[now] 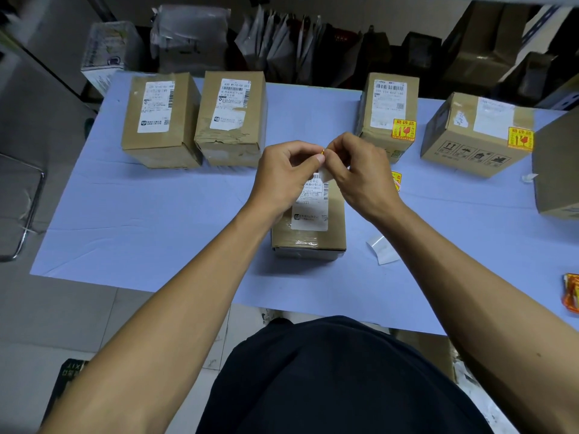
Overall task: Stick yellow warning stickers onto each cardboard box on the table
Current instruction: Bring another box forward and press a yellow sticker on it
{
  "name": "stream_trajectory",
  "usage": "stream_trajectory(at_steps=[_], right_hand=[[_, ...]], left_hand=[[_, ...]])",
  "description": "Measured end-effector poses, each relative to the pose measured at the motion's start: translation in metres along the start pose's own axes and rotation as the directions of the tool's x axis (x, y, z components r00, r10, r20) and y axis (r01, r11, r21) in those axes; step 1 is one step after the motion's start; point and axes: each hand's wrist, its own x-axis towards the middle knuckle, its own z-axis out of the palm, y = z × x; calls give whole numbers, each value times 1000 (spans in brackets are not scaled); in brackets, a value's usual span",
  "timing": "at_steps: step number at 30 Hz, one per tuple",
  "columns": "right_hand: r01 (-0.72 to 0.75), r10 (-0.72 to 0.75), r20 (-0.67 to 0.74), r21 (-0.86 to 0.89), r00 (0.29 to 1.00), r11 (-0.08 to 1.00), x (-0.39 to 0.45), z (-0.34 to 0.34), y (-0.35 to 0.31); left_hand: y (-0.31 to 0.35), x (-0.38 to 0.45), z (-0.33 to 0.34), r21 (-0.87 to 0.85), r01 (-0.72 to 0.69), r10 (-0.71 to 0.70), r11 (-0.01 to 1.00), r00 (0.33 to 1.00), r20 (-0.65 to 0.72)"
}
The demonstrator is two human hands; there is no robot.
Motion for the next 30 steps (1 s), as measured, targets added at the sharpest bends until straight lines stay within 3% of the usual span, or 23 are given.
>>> stream_trajectory(at_steps=[5,9,20,30], right_hand=[[-140,131,55,221,990,965,1,-1,-3],[-168,153,75,287,985,943,0,-2,-4],[-111,115,-6,203,993,973,0,0,0],[-66,67,-14,69,998,995,-3,3,5]], left_hand=[[1,2,0,-25,20,-20,999,1000,-7],[1,4,0,-12,16,-16,1000,1000,-6],[1,2,3,95,-31,30,995,999,16],[1,-2,8,-51,53,-53,997,999,8]])
